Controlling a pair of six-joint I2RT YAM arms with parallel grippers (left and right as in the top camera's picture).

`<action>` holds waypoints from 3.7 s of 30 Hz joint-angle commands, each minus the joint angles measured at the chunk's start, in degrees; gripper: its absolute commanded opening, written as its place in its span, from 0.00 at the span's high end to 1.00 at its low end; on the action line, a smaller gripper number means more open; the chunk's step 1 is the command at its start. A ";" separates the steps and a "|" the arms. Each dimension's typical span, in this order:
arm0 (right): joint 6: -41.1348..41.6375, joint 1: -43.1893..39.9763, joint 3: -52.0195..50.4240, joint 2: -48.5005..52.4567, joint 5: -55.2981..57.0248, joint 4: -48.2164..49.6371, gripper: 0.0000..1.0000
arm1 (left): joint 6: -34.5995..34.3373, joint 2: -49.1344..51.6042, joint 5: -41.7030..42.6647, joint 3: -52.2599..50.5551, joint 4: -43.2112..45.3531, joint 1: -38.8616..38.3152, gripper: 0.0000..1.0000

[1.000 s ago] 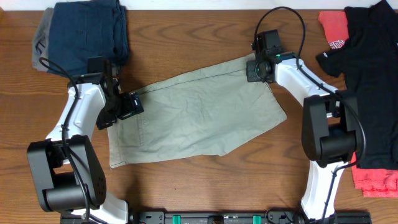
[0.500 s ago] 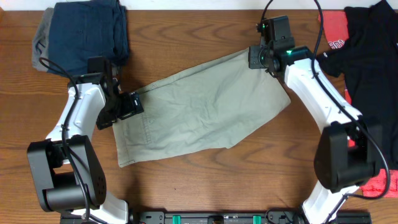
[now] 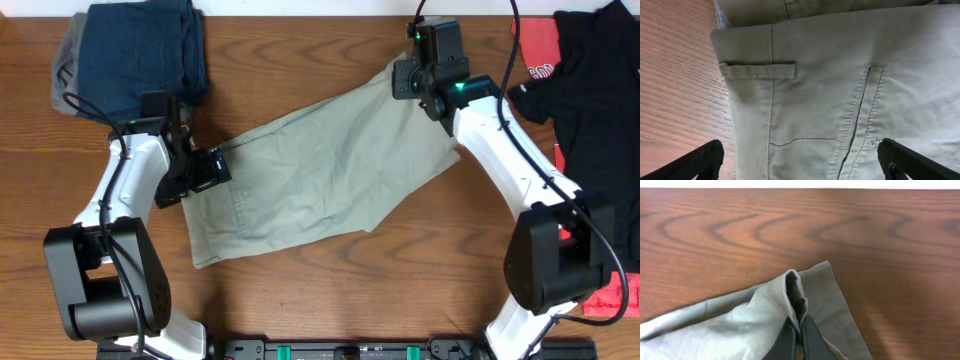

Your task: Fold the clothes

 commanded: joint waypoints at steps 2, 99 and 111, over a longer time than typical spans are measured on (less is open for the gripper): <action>0.90 0.42 1.07 3.76 2.23 1.46 0.99 | -0.57 -0.02 -0.09 -0.20 -0.11 0.09 0.01; 6.67 -11.89 -4.50 9.01 -8.59 -21.88 0.98 | -0.57 -0.02 -0.07 -0.20 -0.17 0.09 0.00; 6.71 -13.46 -2.23 7.76 -0.15 -29.59 0.99 | -0.57 -0.02 -0.07 -0.20 -0.15 0.09 0.00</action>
